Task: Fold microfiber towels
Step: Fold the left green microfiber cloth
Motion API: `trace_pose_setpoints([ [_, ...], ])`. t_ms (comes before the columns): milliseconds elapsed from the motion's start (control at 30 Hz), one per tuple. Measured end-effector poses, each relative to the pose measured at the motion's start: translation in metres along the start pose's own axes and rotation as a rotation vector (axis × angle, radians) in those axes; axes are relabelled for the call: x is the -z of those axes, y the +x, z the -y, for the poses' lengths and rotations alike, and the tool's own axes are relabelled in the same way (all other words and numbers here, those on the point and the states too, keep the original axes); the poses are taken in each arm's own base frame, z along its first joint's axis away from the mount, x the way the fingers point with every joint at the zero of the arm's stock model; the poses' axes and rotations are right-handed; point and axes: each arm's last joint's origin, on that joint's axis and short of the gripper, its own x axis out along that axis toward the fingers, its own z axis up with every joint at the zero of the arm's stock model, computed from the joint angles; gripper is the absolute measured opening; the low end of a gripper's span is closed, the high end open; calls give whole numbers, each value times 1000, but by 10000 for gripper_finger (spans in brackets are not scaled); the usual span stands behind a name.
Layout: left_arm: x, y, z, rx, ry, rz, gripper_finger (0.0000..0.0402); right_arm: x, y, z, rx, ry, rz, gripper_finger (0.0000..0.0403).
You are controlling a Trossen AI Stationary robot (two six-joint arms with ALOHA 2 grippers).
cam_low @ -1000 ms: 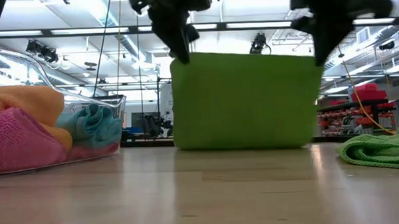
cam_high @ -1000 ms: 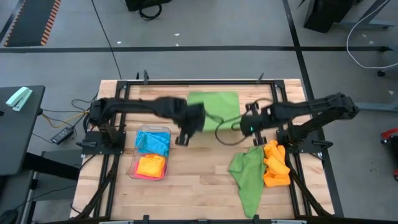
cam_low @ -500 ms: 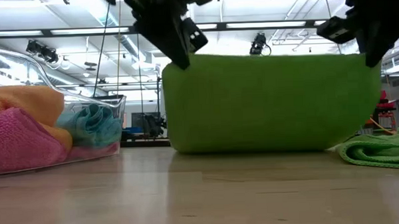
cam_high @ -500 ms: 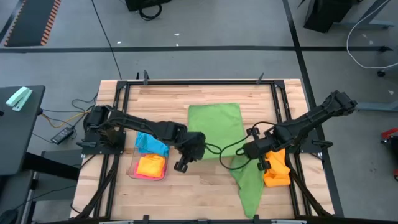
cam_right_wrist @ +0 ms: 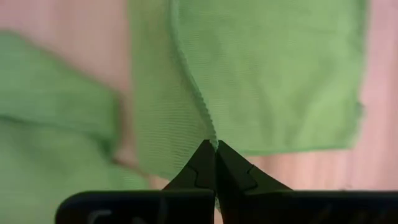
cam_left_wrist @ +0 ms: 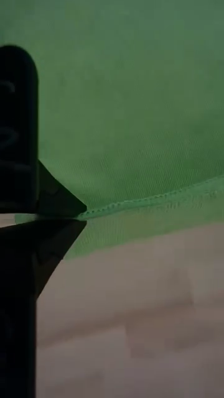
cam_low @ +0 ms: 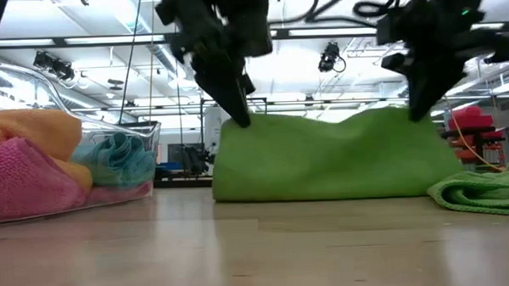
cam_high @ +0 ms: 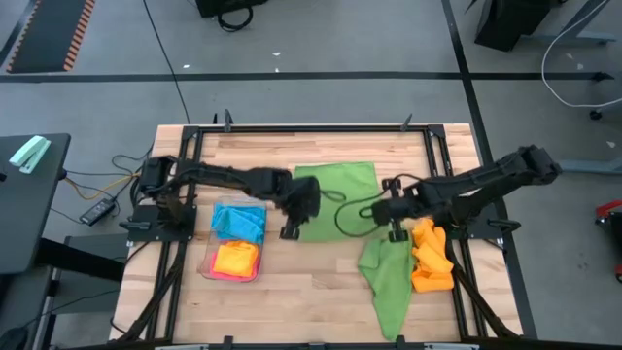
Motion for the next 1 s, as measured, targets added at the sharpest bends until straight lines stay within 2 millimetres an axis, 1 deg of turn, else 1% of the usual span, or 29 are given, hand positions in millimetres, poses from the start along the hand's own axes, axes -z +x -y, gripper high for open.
trace_pose_setpoints([
  [133,8,-6,-31,-42,-55,-9,12,0,6,26,74,63,-27,5],
  [233,16,-8,-51,-69,-79,-10,15,0,11,46,113,130,-22,4],
  [333,21,-3,-68,-99,-113,-13,23,-1,16,62,124,151,-10,4],
  [400,26,3,-77,-105,-120,-30,23,-4,22,70,101,154,10,4],
  [533,32,15,-90,-112,-120,-49,13,-8,44,83,83,151,-30,4],
  [700,39,14,-103,-140,-144,-66,16,-6,68,95,62,128,-99,4],
  [767,42,12,-109,-165,-151,-72,23,-4,72,102,72,140,-104,4],
  [867,46,9,-119,-193,-158,-77,25,-1,73,111,93,158,-107,4],
  [1000,49,8,-132,-234,-145,-52,16,4,72,123,126,141,-114,4],
])
